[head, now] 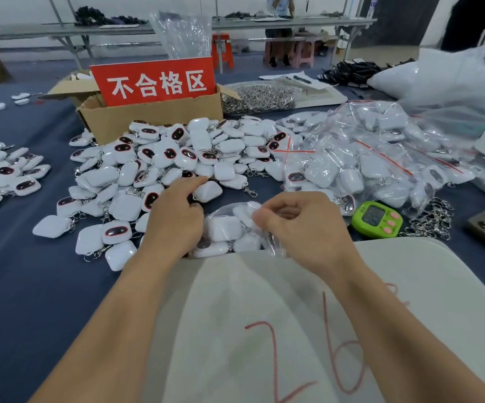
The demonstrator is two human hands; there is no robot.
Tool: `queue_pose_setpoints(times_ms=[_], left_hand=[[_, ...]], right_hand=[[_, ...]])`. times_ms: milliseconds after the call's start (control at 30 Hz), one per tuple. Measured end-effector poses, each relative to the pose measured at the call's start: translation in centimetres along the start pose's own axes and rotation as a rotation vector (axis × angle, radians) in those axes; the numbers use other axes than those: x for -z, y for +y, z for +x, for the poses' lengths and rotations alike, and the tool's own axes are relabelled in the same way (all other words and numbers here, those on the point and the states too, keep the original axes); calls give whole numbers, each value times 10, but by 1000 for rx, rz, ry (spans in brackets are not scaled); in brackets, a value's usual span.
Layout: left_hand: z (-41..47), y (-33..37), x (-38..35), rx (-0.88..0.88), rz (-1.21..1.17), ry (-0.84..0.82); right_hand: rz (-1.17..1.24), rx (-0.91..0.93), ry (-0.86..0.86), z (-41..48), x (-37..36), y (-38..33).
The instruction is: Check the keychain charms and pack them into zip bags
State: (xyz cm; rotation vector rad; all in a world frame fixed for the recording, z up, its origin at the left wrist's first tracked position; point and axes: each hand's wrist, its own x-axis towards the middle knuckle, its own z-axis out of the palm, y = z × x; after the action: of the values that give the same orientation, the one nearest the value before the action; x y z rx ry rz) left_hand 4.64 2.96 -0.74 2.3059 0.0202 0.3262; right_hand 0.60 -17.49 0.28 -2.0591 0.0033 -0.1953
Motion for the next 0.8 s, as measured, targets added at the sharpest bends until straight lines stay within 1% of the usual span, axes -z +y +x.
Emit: queue_pose_setpoints(times_ms=[33,67,100,167,200,267,333,400,467,500,533,600,667,733,800], left_hand=[[2,-2,-1,1,26,-40],[2,-3,-3,-7,76,-89],[3,-4,-5,-20,151,-147],[4,-5,-5,-43,287,-249],[5,-5,-5,-54,322,-274],[5,-6,-4,-73,305,-261],[3,-5,-4,-68,251,-154],[1,-4,-6,-58,301,-4],[0,-4,-8,-53,322,89],[-1,-5,-9,-65,296,83],[0,-6,-10,-78,256,37],[1,-7,-8,-86,226,-116],[5,-7,-4,-91,268,-202],[6,-8,-3,-103,299,-203],[3,-7,-3,-120,314,-151]], right_hand=[[36,1,16,1,0,1],[15,16,30,1,-1,1],[-58,37,23,0,-1,1],[-229,75,-82,-1,-4,2],[-308,91,-132,-1,-5,2],[-383,95,-153,0,-4,3],[-352,104,-146,-1,-3,4],[-253,74,-128,0,-3,6],[-183,24,-95,2,-3,7],[-168,6,-86,3,-3,9],[-165,-5,-85,4,-3,10],[-173,-10,-89,3,-3,10],[-159,-14,-82,2,-4,10],[-139,-14,-40,1,-3,7],[-7,-1,26,1,-2,4]])
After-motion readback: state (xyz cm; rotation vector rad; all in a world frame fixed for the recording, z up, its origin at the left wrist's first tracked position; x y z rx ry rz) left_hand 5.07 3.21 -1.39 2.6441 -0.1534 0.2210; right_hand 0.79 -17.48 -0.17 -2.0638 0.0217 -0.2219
